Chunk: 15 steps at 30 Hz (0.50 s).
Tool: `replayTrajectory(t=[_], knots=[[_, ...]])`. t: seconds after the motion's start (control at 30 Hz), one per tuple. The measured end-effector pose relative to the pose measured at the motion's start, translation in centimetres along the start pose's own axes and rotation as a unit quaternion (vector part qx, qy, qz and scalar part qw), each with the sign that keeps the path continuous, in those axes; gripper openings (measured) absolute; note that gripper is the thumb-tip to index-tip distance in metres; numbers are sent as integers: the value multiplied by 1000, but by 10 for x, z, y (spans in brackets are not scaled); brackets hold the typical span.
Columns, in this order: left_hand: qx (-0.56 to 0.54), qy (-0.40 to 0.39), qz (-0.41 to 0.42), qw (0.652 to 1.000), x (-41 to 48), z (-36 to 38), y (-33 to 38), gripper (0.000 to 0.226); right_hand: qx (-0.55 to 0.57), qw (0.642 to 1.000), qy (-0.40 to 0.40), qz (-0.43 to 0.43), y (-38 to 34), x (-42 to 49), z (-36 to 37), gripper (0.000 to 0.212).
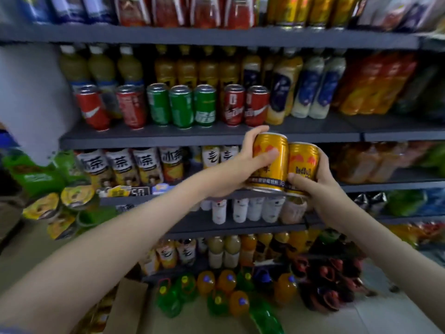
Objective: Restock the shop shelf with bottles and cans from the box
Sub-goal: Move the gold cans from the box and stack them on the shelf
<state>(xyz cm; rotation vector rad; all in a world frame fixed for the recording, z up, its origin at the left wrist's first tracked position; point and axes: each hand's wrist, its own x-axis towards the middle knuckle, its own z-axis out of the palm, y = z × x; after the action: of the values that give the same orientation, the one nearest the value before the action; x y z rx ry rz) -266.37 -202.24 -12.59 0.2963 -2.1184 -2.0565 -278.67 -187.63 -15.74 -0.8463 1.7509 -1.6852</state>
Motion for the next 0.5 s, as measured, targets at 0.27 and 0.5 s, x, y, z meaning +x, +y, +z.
replayTrajectory(t=[0.27,0.5], knots=[[86,-7,108,990,90,26,56,68,24,995,27,-88,-47,50,-74,79],[125,31,222,967,153,44,129,71,-23,978,91,-186,-123,95,-133,66]])
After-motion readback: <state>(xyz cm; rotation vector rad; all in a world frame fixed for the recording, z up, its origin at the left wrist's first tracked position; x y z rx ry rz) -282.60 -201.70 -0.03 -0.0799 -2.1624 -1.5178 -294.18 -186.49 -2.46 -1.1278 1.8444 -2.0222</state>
